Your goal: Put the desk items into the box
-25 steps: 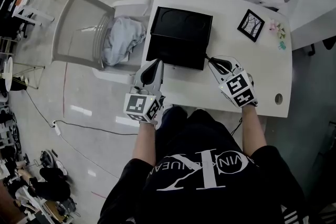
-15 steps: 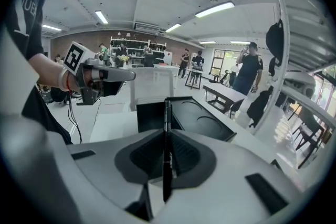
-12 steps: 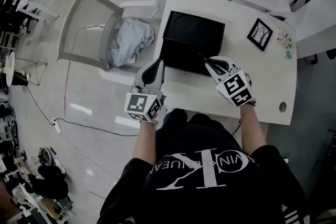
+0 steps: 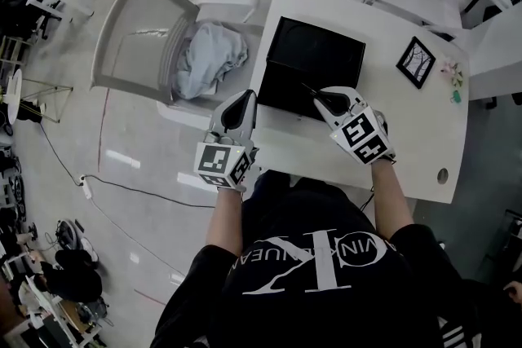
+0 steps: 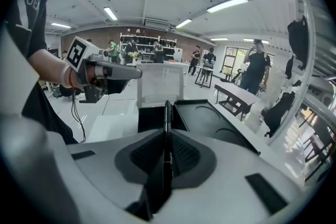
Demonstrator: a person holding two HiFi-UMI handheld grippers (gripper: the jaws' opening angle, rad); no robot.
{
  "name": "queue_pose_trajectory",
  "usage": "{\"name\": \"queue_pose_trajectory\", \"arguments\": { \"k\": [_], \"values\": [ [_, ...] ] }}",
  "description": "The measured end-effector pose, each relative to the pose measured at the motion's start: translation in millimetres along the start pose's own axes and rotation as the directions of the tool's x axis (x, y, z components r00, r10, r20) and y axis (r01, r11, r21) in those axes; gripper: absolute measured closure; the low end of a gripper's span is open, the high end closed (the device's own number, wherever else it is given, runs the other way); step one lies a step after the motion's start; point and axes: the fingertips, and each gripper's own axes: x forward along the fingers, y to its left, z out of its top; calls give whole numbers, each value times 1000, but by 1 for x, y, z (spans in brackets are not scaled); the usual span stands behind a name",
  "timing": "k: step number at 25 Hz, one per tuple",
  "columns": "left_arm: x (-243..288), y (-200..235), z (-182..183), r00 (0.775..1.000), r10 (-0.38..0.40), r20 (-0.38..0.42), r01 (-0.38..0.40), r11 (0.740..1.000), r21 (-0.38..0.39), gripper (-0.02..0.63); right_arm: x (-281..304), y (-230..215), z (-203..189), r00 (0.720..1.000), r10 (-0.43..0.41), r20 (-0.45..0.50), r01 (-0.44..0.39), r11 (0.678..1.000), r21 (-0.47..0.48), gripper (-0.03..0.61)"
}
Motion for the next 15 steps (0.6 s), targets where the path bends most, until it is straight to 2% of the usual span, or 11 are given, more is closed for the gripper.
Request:
{"name": "queue_pose_trajectory", "arguments": {
  "k": [15],
  "values": [
    [12,18,-26,998,-10,-57,8,999,-33,603,44,8,-20,987,77,-138,-86,994,-60,529]
  ]
}}
